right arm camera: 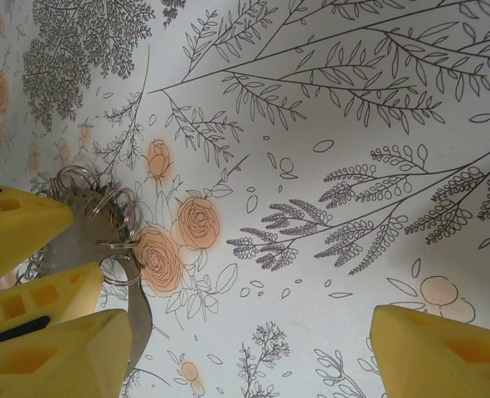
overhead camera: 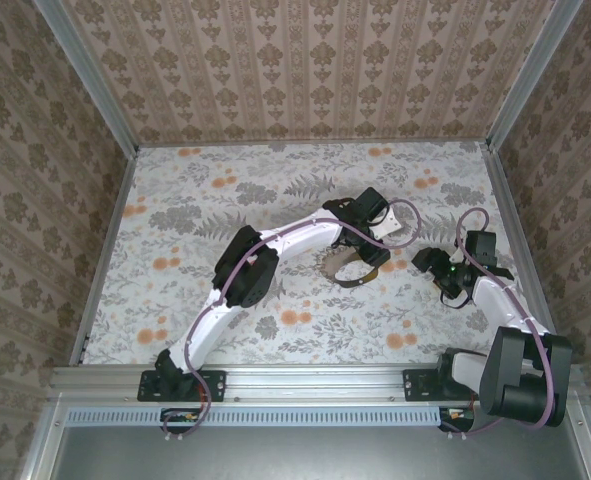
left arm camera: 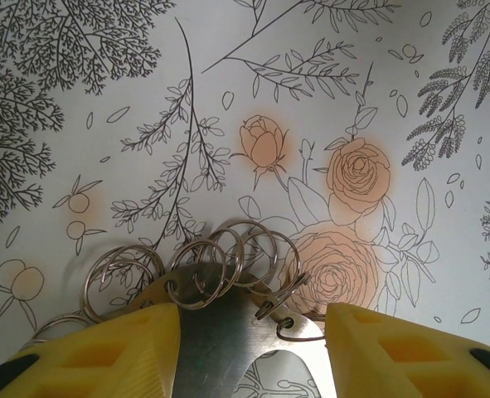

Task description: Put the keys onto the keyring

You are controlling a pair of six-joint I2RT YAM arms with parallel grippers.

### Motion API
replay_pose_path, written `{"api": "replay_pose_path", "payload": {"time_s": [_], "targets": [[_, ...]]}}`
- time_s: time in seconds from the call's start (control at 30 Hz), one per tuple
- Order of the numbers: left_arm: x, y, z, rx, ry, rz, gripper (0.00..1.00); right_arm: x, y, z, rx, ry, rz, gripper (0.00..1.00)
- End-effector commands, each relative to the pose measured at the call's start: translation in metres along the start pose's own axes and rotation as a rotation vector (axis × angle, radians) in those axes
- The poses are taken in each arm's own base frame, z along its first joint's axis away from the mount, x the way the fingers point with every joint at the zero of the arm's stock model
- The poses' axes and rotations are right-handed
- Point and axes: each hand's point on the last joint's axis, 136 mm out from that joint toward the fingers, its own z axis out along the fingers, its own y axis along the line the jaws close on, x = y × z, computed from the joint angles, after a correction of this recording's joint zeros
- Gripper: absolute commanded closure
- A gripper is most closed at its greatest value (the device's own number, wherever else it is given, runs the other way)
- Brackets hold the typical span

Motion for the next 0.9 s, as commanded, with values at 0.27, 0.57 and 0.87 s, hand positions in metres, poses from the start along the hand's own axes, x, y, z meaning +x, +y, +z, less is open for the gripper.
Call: {"api": "replay_pose_path", "payload": {"time_s": [0.27,0.57,0.87], "targets": [[-0.001,-0.01,0.008,0.042,-0.01,0.025,0.54,0.002,-0.004,0.002,0.013,0.017,0.007,0.23],[0.006,-0.015,0.017,0.063,0.006,0.024,0.56,0.002,-0.003,0.002,0.006,0.015,0.008,0.23],[0.012,-0.015,0.026,0.073,0.014,0.011,0.69,0.0,0.002,0.001,-0.012,0.012,0.008,0.23]]}}
